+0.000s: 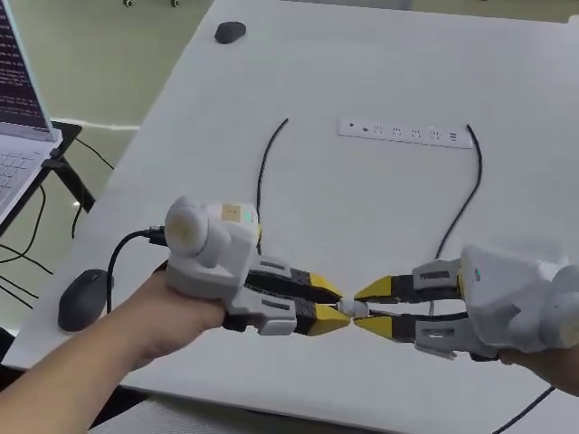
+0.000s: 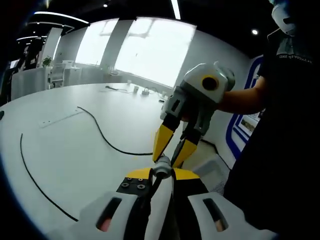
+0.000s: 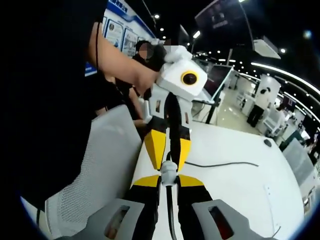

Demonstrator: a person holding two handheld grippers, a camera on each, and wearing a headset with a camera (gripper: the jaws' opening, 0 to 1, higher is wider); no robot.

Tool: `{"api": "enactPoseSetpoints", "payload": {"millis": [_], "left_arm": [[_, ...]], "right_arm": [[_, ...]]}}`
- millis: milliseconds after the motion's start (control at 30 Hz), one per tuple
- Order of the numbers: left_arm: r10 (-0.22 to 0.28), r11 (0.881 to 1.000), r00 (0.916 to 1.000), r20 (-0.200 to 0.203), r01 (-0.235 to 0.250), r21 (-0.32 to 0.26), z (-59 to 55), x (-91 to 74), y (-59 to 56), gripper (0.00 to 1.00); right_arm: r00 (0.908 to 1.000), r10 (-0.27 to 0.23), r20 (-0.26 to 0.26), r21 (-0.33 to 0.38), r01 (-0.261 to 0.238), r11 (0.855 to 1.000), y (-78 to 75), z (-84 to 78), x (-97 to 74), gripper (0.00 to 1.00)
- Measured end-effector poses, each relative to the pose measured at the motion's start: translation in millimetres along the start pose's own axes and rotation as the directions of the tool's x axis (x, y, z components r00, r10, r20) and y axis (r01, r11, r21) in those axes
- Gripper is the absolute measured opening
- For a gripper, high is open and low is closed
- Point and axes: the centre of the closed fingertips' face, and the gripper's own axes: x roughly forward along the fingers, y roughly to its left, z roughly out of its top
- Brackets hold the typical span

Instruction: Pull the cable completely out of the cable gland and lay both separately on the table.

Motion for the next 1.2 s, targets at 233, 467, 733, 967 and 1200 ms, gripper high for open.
{"api": "enactPoseSetpoints", "payload": {"millis": [233,467,733,967,1200], "left_arm": [[0.002,1.000,1.0000,-0.010,-0.002,0.007,-2.7,1.1,-0.4,0.15],[0.012,1.000,0.9999,-0.010,-0.012,0.019,-3.0,0.0,0.3,0.15],[0.035,0.997,0.9992,-0.017,-0.034,0.068,2.5,-3.1,0.7,0.15],[0.067,0.990,0.9976,0.018,-0.069,0.127,10.4,-3.7,6.8,0.15],[0.092,0.987,0.9931,0.072,-0.101,0.126,22.8,-8.2,14.9,0.15]], "right_arm": [[0.9999,0.006,-0.013,0.027,-0.006,1.000,0.9,-2.9,2.1,0.08],[0.9998,-0.014,0.016,0.137,0.011,0.991,-1.1,-2.2,3.1,0.09],[0.9964,-0.064,0.056,0.228,0.049,0.972,-7.4,5.3,-2.8,0.09],[0.9824,-0.182,0.041,0.404,0.150,0.902,-22.7,1.0,-23.6,0.17],[0.9476,-0.308,-0.085,0.284,0.319,0.904,-31.2,-14.1,-31.0,0.16]]}}
